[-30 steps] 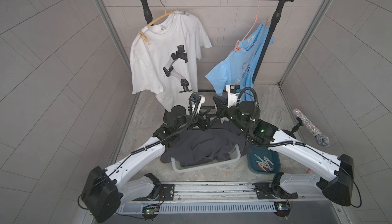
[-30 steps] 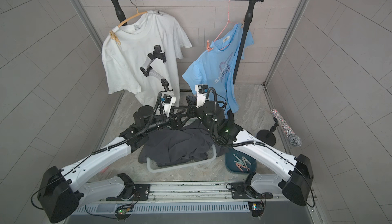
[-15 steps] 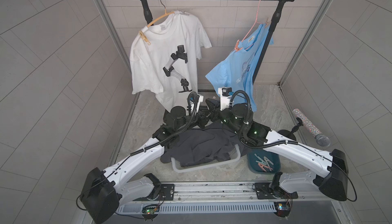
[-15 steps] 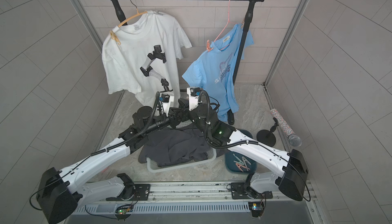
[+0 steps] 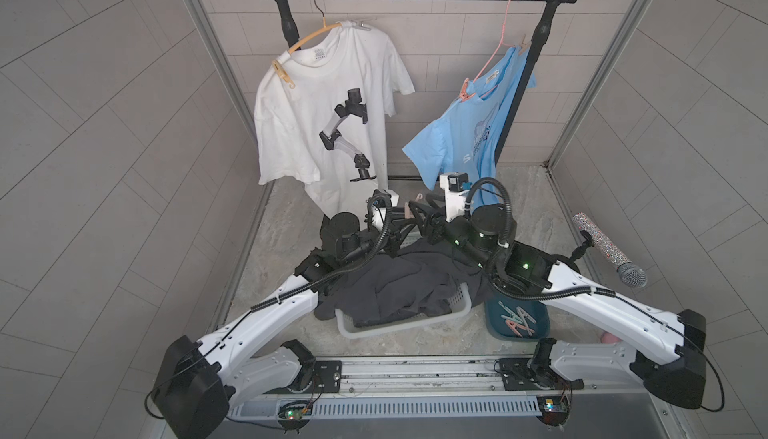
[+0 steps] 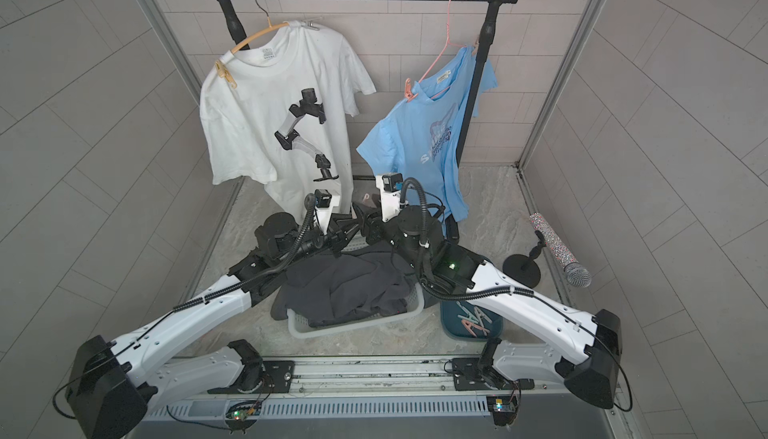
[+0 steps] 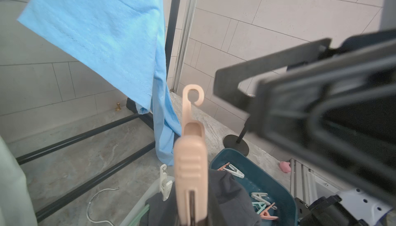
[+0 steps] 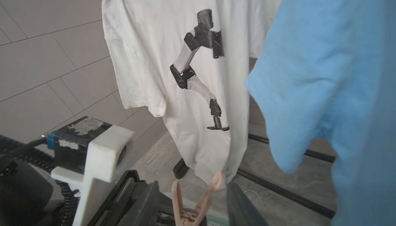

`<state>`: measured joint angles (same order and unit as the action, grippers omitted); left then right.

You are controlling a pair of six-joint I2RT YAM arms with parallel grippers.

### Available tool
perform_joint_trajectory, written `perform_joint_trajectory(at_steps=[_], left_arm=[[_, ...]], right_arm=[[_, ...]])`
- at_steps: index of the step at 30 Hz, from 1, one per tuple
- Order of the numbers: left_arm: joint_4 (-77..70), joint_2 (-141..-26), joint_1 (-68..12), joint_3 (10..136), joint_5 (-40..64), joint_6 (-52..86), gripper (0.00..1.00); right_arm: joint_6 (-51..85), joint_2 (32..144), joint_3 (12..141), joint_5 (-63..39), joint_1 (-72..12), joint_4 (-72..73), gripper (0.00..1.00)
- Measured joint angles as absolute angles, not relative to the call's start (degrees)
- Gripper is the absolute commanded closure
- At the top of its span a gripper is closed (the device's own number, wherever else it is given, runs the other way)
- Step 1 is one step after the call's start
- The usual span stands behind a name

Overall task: Use clothespins to secure the t-shirt on both sides of the hanger
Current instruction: Open the clothespin.

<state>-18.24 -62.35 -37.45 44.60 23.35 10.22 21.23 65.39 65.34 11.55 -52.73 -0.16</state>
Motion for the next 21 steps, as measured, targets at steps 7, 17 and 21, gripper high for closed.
perform_joint_trajectory(at_steps=[7, 17, 21], left_arm=[[-18.09, -61.47, -37.41, 42.06, 22.63, 1.63, 1.00], [-19.92, -59.92, -37.41, 39.83, 22.24, -3.55, 1.00], [-20.60, -59.55, -37.43, 39.72, 22.20, -3.75, 1.00]], right_arm=[[21.32, 57.76, 66.28, 10.76, -52.45, -8.21, 0.20], [26.33, 65.47, 66.39, 2.63, -52.45, -9.67, 0.26], [27.57, 66.78, 66.39, 0.84, -52.45, -9.63, 0.27]])
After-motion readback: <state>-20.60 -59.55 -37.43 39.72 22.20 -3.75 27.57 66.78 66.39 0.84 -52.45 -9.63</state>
